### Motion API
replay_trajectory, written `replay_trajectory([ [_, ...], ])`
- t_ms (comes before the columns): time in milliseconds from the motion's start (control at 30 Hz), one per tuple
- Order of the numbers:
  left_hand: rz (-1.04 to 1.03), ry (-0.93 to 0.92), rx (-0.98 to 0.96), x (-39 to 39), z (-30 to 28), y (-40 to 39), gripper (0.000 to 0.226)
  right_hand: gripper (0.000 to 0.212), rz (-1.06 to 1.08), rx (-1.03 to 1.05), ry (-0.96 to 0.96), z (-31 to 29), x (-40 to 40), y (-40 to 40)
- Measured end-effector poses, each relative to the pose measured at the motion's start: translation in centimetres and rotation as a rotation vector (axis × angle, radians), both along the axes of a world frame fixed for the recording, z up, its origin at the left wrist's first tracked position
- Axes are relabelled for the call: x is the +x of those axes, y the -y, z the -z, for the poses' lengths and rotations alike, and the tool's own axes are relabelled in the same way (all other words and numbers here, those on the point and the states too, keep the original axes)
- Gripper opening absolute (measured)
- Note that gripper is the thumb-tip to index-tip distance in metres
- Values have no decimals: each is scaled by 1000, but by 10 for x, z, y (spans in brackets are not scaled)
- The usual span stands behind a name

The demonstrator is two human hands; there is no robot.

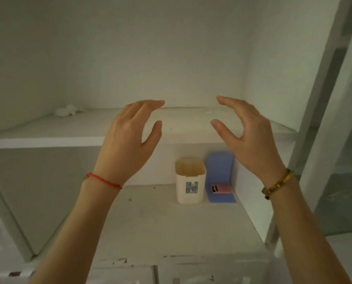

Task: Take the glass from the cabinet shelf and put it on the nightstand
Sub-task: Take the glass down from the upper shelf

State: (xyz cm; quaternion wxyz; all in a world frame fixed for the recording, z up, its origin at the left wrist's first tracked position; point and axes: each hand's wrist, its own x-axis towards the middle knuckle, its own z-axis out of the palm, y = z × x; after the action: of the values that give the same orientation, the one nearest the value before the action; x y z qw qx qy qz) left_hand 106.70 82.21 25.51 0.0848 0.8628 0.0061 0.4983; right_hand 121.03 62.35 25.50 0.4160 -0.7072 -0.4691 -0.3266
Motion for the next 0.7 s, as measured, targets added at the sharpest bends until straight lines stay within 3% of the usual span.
replay_trajectory([
  [700, -40, 357, 255, 48, -235, -22, 33, 44, 60, 234, 352, -234, 45, -28],
])
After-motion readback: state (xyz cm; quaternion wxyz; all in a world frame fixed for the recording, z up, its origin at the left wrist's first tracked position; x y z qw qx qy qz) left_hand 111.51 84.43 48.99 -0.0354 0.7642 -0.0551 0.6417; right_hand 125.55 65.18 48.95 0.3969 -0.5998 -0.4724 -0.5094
